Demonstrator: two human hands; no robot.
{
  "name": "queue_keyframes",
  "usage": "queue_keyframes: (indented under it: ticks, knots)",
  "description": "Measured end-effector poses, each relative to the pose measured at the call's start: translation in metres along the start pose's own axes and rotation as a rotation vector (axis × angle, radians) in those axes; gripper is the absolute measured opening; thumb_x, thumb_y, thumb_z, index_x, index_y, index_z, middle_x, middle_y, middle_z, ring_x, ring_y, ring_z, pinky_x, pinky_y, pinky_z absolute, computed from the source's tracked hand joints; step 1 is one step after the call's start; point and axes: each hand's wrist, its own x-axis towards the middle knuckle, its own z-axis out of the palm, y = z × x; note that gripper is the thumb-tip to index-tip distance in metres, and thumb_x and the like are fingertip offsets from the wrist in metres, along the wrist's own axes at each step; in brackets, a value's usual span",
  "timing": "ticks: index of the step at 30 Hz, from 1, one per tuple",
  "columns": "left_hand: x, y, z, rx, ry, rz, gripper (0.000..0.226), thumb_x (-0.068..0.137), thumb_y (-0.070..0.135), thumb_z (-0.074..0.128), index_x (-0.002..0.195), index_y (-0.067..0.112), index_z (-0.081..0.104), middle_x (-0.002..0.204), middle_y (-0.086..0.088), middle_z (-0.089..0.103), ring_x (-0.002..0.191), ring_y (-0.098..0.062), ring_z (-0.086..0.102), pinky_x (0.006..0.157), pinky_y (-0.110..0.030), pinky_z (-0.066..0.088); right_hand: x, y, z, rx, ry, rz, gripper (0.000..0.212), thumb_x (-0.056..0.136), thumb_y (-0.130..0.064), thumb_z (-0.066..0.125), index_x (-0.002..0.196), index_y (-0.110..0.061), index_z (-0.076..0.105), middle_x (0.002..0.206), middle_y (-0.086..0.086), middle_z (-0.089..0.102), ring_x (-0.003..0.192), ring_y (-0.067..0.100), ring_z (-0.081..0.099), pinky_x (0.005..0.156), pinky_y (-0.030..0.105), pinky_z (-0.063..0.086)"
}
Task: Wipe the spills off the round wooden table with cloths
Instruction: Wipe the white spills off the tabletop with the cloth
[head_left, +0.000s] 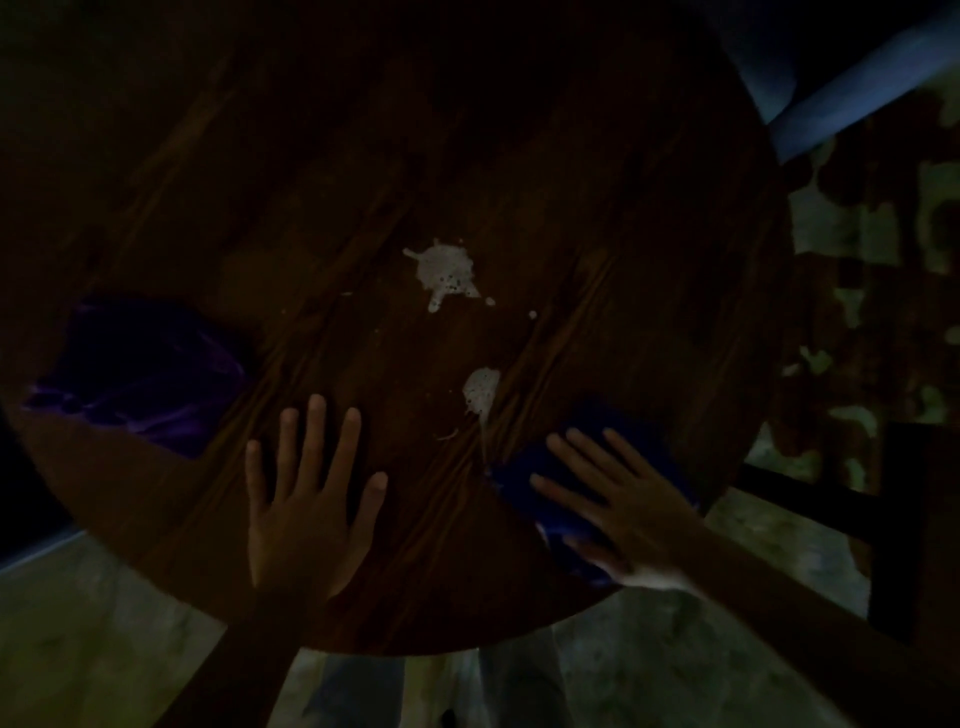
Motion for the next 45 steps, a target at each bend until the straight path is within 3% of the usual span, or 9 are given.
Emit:
queue_keyframes:
  ticks: [2, 6, 8, 15, 17, 22, 29, 37, 45]
  knots:
    - [0.001, -0.001, -0.001, -0.003, -0.013, 0.011, 0.072, 0.106, 0.067, 0.013, 0.167, 0.028, 0.008, 0.176, -0.012, 0.012, 0.162, -0.028, 0.004, 0.130, -0.043, -0.020, -0.005, 0.036, -0.002, 0.071, 0.018, 0.086, 0.067, 0.102, -0.059, 0.026, 0.162, -0.035, 0.010, 0.171, 0.010, 0.006, 0.158, 0.031, 0.007, 0.126, 0.055, 0.008]
    - [-0.001, 0.002, 0.000, 0.017, 0.006, 0.005, 0.073, 0.106, 0.066, 0.014, 0.167, 0.027, 0.011, 0.176, -0.012, 0.012, 0.162, -0.030, 0.006, 0.129, -0.045, -0.021, 0.032, 0.105, -0.021, 0.209, 0.155, 0.830, 0.067, 0.100, -0.064, 0.011, 0.162, -0.037, 0.004, 0.171, 0.010, 0.003, 0.158, 0.029, 0.003, 0.126, 0.057, 0.010]
    - [-0.001, 0.000, 0.001, 0.023, 0.000, 0.001, 0.073, 0.106, 0.066, 0.014, 0.168, 0.028, 0.009, 0.177, -0.010, 0.008, 0.163, -0.029, 0.004, 0.128, -0.047, -0.024, 0.060, 0.096, -0.029, 0.195, 0.170, 0.975, 0.068, 0.101, -0.060, 0.011, 0.162, -0.031, 0.005, 0.171, 0.009, 0.001, 0.158, 0.028, 0.001, 0.127, 0.054, 0.008]
    - [-0.002, 0.001, -0.002, -0.012, -0.004, -0.014, 0.073, 0.106, 0.067, 0.014, 0.168, 0.029, 0.008, 0.177, -0.008, 0.009, 0.162, -0.025, 0.004, 0.129, -0.049, -0.019, -0.025, 0.013, 0.006, 0.062, 0.013, 0.102, 0.068, 0.101, -0.060, 0.021, 0.162, -0.033, 0.009, 0.171, 0.009, 0.002, 0.158, 0.031, 0.003, 0.126, 0.054, 0.007]
    - [-0.002, 0.002, -0.004, -0.024, 0.008, -0.004, 0.073, 0.105, 0.068, 0.014, 0.167, 0.029, 0.013, 0.176, -0.007, 0.014, 0.162, -0.027, 0.010, 0.129, -0.056, -0.005, -0.033, 0.053, 0.010, 0.112, 0.073, 0.240, 0.067, 0.100, -0.057, 0.025, 0.161, -0.038, 0.005, 0.171, 0.009, 0.003, 0.157, 0.032, 0.008, 0.124, 0.058, 0.014]
    - [0.007, -0.003, -0.008, -0.086, 0.075, 0.019, 0.068, 0.109, 0.060, 0.013, 0.165, 0.024, 0.029, 0.173, -0.005, 0.020, 0.159, -0.030, 0.020, 0.123, -0.065, 0.021, 0.051, 0.097, -0.027, 0.247, 0.192, 1.106, 0.072, 0.098, -0.059, 0.010, 0.163, -0.027, 0.009, 0.171, 0.012, 0.003, 0.158, 0.031, 0.004, 0.126, 0.056, 0.010]
    - [0.052, -0.007, -0.013, -0.047, 0.055, 0.001, 0.075, 0.106, 0.066, 0.015, 0.168, 0.024, 0.007, 0.177, -0.009, 0.004, 0.163, -0.026, -0.001, 0.131, -0.048, -0.012, -0.021, -0.006, 0.009, 0.003, -0.007, 0.116, 0.070, 0.100, -0.061, 0.027, 0.162, -0.031, 0.013, 0.171, 0.007, 0.003, 0.159, 0.028, -0.003, 0.128, 0.047, 0.000]
    - [0.054, -0.007, -0.008, 0.021, 0.067, -0.097, 0.088, 0.103, 0.074, 0.017, 0.167, 0.016, 0.008, 0.177, -0.014, 0.013, 0.165, -0.028, -0.006, 0.128, -0.054, 0.004, 0.098, 0.128, -0.051, 0.246, 0.149, 0.897, 0.073, 0.096, -0.065, 0.010, 0.162, -0.033, 0.009, 0.171, 0.009, 0.004, 0.158, 0.028, 0.005, 0.127, 0.050, 0.005]
    - [0.052, -0.010, -0.004, -0.093, 0.106, -0.111, 0.099, 0.100, 0.078, 0.026, 0.170, 0.018, -0.009, 0.178, -0.011, 0.011, 0.165, -0.019, -0.010, 0.131, -0.045, -0.007, 0.303, 0.171, -0.114, 0.160, 0.172, 0.673, 0.074, 0.095, -0.065, 0.006, 0.162, -0.034, 0.001, 0.171, 0.009, -0.003, 0.158, 0.030, -0.003, 0.128, 0.053, 0.000]
